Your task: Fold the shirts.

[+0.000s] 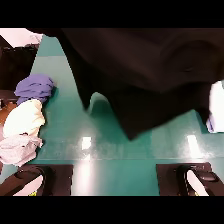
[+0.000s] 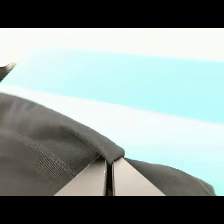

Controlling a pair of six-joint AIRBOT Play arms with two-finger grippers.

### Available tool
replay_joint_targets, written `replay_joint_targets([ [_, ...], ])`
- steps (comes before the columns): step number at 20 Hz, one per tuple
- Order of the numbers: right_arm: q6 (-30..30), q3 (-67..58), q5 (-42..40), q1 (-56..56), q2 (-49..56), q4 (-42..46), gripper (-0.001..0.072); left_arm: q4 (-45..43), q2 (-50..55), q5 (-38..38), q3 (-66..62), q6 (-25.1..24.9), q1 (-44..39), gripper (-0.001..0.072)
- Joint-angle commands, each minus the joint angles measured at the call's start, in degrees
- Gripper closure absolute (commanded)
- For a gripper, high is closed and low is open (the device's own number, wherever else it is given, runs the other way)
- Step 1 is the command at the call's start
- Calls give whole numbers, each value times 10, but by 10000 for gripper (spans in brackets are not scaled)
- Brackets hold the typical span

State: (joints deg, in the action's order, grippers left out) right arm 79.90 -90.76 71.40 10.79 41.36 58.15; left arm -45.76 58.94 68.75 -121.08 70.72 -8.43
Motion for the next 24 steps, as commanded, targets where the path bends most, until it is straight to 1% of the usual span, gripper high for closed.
replay_joint_targets([
  [1,18,-80,103,40,55,-17,694,-23,-4,-12,71,0,0,686],
  [3,26,-75,149,40,110,-42,694,-46,7,-3,164,5,0,685],
  [4,26,-58,155,40,134,-47,694,-53,16,1,211,11,0,685],
  [6,25,0,139,40,181,-43,694,-53,47,-2,305,11,0,685],
  [9,11,104,77,39,248,-41,694,-52,115,-13,416,11,0,685],
  [11,6,166,28,33,283,-40,694,-52,165,-21,453,11,0,685],
  [13,6,210,-22,21,301,-40,694,-48,206,-40,459,11,0,685],
  [15,6,242,-65,7,302,-41,693,-34,226,-81,459,14,0,684],
  [17,6,248,-75,-5,303,-39,693,-20,231,-120,459,14,0,672],
  [19,6,243,-71,-4,302,-40,693,-18,229,-116,452,19,0,86],
  [20,6,238,-66,-4,302,-40,693,-18,229,-94,442,19,0,60],
  [24,6,210,-47,-4,302,-40,693,-20,227,0,430,17,0,60],
])
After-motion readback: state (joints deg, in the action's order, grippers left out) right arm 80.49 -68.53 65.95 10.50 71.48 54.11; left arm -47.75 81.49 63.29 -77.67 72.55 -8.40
